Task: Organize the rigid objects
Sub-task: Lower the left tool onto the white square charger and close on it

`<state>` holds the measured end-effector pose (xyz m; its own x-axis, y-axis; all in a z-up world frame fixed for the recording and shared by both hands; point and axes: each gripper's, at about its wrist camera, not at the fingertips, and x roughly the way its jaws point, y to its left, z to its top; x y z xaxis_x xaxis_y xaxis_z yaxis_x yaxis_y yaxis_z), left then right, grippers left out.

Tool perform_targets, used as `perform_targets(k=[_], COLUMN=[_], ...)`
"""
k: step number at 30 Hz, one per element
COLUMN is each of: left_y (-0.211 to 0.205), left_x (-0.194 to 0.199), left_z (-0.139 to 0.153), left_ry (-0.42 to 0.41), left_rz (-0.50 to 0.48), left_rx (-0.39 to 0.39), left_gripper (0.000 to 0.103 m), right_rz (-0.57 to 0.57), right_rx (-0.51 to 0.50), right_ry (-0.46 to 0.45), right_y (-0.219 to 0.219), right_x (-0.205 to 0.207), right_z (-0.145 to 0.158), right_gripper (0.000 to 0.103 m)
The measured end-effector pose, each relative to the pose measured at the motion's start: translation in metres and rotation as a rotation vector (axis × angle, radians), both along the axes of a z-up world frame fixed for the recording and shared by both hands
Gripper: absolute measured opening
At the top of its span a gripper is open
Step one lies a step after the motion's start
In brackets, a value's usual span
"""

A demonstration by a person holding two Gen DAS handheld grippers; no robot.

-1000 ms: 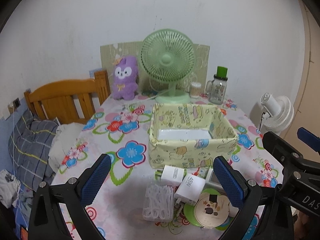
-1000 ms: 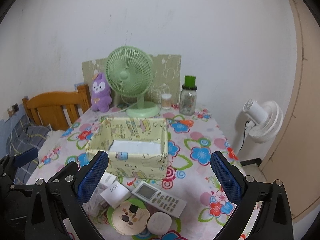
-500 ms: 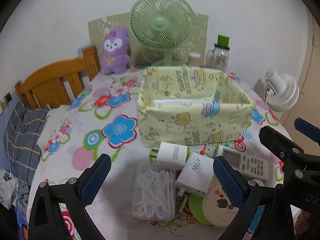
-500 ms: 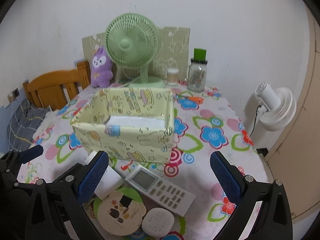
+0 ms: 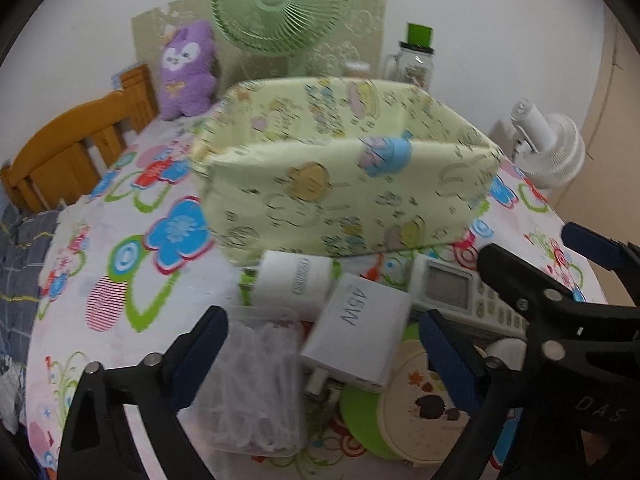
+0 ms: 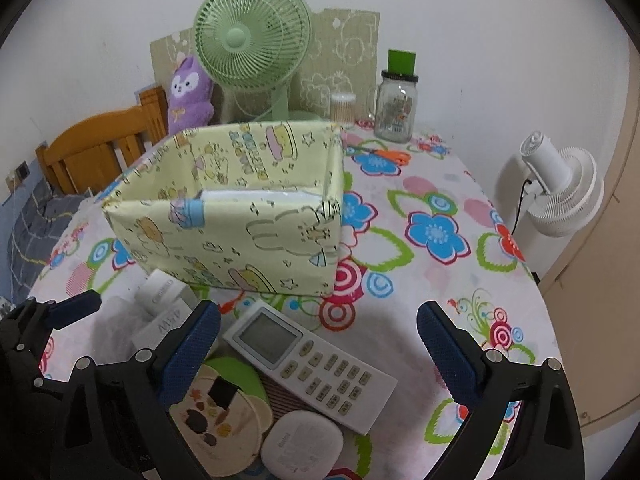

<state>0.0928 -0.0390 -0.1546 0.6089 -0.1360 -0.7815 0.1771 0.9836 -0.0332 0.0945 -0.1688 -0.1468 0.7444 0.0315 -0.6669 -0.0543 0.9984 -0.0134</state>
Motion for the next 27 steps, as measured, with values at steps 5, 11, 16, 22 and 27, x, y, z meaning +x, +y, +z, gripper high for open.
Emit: perform_targets(k=[5,11,16,22,27], left_y=[-0.009,-0.02,-0.024,-0.027,-0.026], left_x=[0.001,0.0,-0.002,0.0,0.004], left_z=[-0.005,-0.006,-0.005,-0.011,-0.014], left_ry=[0.004,-0.019,-0.013,0.025,0.041], left_rz=[-0.033,-0.042,-0.055,-0.054,-0.031], left_rx=[0.013,0.073,0.077,0.061,0.043], left_gripper=[0.089,0.072,0.066,0.063,0.06], right_rz=[-0.008,-0.009,-0.009,-0.006,-0.006], right_rx=[0.001,0.0,0.005,0.007,0.014], right_ry=[0.015,0.033,0.044,0.046,0.059], right_y=[-0.003,-0.006,-0.009,-0.011,-0.013], right_x=[0.003,0.006,0.007,0.005,0.005], right_z=[-0.005,-0.009,-0.012,-0.013,-0.017], right_gripper=[0.1,0.1,0.1,0.1,0.1])
